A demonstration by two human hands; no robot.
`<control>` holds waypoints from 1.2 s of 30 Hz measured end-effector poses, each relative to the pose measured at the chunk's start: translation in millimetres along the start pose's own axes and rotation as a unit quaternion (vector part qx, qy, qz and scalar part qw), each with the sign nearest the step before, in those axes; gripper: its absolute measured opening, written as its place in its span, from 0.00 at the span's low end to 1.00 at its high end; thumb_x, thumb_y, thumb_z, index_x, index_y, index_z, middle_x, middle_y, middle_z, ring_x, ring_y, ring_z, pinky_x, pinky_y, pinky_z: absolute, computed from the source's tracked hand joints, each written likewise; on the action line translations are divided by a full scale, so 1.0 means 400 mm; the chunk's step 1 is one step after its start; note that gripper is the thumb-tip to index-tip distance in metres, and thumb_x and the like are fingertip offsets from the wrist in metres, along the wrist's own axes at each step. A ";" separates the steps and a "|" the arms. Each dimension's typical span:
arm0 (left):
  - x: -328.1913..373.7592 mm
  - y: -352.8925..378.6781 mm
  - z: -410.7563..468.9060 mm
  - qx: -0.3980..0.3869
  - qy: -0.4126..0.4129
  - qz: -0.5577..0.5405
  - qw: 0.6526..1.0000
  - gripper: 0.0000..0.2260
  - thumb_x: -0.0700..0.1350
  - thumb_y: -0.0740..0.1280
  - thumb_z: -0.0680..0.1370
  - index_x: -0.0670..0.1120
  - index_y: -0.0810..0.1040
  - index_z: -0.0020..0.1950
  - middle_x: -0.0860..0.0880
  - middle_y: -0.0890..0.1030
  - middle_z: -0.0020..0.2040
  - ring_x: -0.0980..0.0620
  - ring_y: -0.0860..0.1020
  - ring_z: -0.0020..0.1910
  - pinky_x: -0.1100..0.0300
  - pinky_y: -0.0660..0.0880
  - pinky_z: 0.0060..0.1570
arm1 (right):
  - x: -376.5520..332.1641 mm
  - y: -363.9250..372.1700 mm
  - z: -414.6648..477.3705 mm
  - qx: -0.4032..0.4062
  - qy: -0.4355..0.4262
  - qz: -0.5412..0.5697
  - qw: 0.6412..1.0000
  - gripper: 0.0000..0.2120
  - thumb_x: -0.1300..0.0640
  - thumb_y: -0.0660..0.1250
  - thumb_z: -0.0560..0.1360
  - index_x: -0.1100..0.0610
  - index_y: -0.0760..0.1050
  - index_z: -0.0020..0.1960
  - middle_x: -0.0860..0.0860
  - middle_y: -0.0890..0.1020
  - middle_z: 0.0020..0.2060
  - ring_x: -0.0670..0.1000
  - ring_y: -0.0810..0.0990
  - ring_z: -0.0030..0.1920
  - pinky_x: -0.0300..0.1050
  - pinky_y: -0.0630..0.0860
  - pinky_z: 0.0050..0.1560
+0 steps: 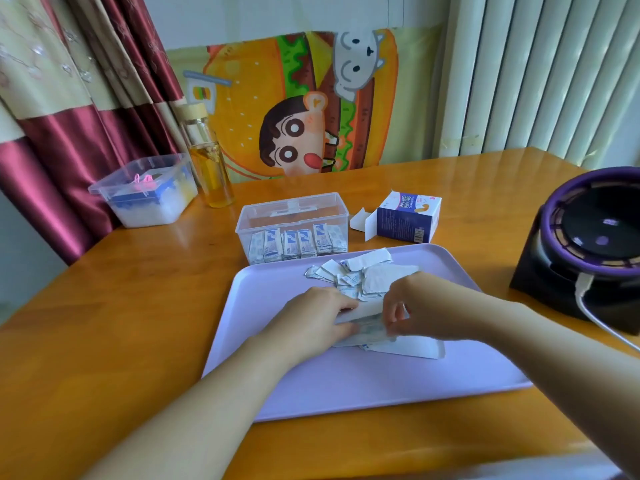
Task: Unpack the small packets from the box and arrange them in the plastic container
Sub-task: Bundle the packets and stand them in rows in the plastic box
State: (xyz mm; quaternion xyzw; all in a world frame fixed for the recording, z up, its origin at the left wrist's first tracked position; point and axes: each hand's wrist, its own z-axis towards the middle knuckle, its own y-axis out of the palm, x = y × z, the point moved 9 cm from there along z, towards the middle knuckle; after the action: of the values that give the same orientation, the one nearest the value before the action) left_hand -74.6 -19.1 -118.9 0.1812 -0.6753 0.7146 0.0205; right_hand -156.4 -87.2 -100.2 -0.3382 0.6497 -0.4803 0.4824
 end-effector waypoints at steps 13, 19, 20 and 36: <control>-0.098 -0.020 -0.074 -0.019 -0.156 -0.588 0.793 0.09 0.45 0.66 0.75 0.48 0.80 0.54 0.51 0.85 0.46 0.57 0.83 0.43 0.64 0.78 0.44 | 0.011 -0.068 0.042 0.127 0.095 0.361 0.919 0.16 0.51 0.71 0.72 0.51 0.74 0.58 0.47 0.80 0.46 0.43 0.77 0.35 0.32 0.72 0.31; -0.081 0.011 -0.108 -0.036 -0.152 -0.718 0.678 0.16 0.46 0.65 0.72 0.46 0.78 0.58 0.45 0.84 0.51 0.49 0.83 0.46 0.57 0.80 0.41 | -0.063 0.058 0.113 0.026 0.110 0.529 0.841 0.17 0.53 0.72 0.71 0.62 0.77 0.55 0.52 0.80 0.39 0.46 0.78 0.36 0.39 0.73 0.37; -0.083 0.014 -0.111 -0.031 -0.152 -0.728 0.667 0.16 0.45 0.65 0.72 0.46 0.78 0.59 0.45 0.83 0.51 0.48 0.82 0.47 0.57 0.80 0.41 | -0.066 0.062 0.120 0.041 0.111 0.527 0.842 0.17 0.54 0.72 0.71 0.64 0.77 0.53 0.52 0.80 0.37 0.45 0.78 0.34 0.38 0.73 0.37; -0.189 -0.030 -0.156 0.196 -0.192 -0.569 0.775 0.06 0.39 0.68 0.76 0.50 0.81 0.47 0.50 0.85 0.41 0.51 0.81 0.40 0.55 0.75 0.43 | -0.101 0.091 0.162 0.021 0.082 0.591 0.802 0.06 0.62 0.70 0.72 0.61 0.80 0.49 0.57 0.79 0.44 0.52 0.73 0.43 0.43 0.72 0.47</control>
State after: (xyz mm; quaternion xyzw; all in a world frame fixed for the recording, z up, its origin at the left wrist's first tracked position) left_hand -15.0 59.0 -130.4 0.6656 -0.2843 0.6403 0.2572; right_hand -81.4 -58.8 -127.5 0.1619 0.7508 -0.1413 0.6246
